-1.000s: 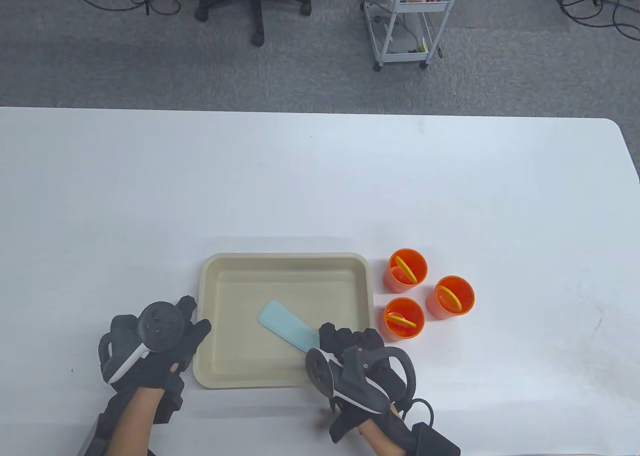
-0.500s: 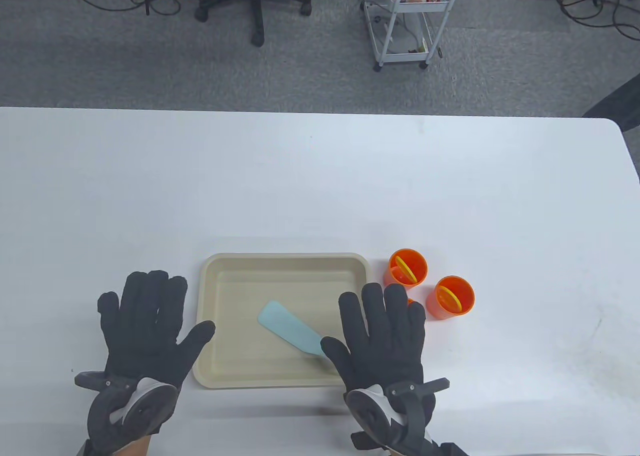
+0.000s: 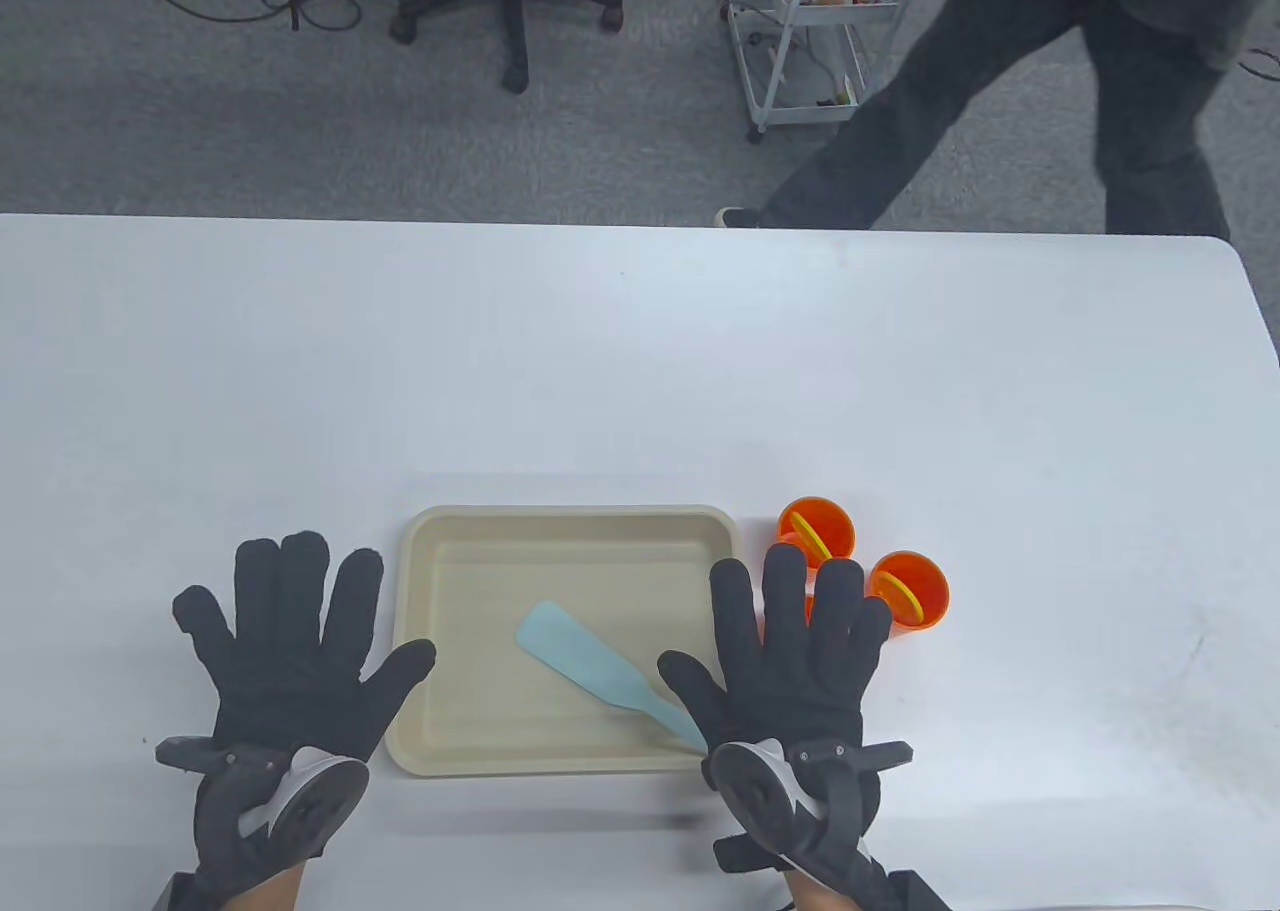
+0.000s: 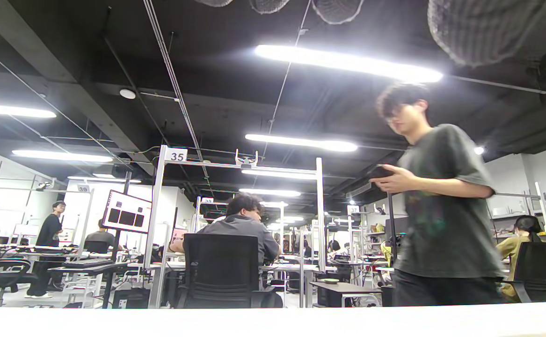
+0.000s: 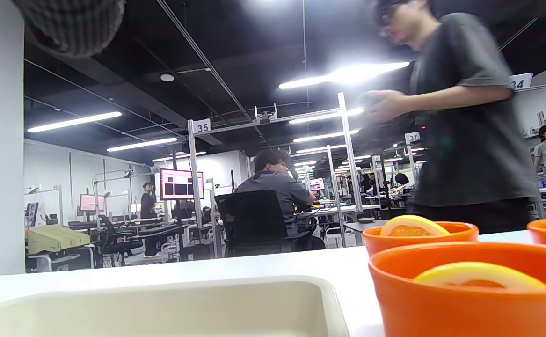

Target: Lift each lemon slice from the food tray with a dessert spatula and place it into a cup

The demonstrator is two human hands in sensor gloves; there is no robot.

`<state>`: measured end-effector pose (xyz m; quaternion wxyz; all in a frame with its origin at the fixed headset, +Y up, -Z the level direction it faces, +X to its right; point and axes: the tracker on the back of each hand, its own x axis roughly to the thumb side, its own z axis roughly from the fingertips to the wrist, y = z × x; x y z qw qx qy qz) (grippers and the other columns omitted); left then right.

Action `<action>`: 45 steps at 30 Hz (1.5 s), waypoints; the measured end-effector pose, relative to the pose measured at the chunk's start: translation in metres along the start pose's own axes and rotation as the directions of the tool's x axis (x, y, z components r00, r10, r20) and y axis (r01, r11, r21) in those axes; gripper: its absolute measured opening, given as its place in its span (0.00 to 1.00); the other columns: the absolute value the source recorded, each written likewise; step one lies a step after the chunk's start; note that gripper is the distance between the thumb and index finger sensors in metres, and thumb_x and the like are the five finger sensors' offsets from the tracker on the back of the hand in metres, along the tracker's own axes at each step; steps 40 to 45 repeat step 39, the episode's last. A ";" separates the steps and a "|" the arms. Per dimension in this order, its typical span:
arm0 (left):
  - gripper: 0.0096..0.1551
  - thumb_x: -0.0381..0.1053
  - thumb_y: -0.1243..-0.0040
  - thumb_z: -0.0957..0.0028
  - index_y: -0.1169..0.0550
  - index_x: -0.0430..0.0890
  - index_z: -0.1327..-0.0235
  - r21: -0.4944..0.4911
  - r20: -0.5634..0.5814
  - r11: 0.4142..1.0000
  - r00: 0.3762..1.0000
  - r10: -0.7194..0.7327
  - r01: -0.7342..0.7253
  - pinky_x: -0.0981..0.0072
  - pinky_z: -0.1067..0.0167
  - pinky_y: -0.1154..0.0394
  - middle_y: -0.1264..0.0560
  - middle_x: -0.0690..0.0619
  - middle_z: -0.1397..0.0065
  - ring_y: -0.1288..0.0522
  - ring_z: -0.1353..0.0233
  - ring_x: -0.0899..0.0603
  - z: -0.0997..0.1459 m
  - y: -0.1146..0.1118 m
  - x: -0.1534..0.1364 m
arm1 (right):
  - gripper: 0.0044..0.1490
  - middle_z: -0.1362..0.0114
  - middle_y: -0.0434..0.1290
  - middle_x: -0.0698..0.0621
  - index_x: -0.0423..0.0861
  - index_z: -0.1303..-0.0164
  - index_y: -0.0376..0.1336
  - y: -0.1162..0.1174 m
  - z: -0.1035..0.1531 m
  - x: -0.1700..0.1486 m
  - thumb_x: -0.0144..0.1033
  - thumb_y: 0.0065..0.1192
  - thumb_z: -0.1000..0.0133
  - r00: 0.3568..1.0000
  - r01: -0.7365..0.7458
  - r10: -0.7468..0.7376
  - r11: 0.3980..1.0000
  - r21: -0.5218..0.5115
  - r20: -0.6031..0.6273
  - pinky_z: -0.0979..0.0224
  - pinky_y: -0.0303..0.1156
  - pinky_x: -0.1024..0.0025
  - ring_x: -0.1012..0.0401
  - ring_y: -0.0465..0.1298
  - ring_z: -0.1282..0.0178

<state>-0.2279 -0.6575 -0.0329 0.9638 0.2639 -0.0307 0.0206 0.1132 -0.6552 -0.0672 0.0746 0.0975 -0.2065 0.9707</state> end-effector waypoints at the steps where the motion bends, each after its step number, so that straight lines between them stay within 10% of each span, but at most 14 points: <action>1: 0.56 0.78 0.46 0.43 0.54 0.59 0.09 0.000 -0.001 1.000 1.000 -0.002 0.002 0.18 0.24 0.65 0.61 0.45 0.05 0.61 0.09 0.29 0.000 0.000 0.000 | 0.57 0.08 0.27 0.53 0.61 0.12 0.32 0.000 0.000 0.001 0.68 0.55 0.41 1.000 -0.002 0.002 1.000 -0.004 0.005 0.18 0.25 0.34 0.44 0.22 0.10; 45: 0.56 0.77 0.46 0.42 0.54 0.57 0.09 -0.048 0.003 0.999 1.000 0.020 -0.020 0.18 0.24 0.63 0.59 0.44 0.05 0.58 0.09 0.30 -0.004 -0.005 0.003 | 0.53 0.07 0.36 0.50 0.57 0.10 0.37 0.001 0.003 0.002 0.65 0.54 0.39 0.999 0.007 -0.009 0.998 0.058 0.041 0.16 0.31 0.34 0.42 0.30 0.08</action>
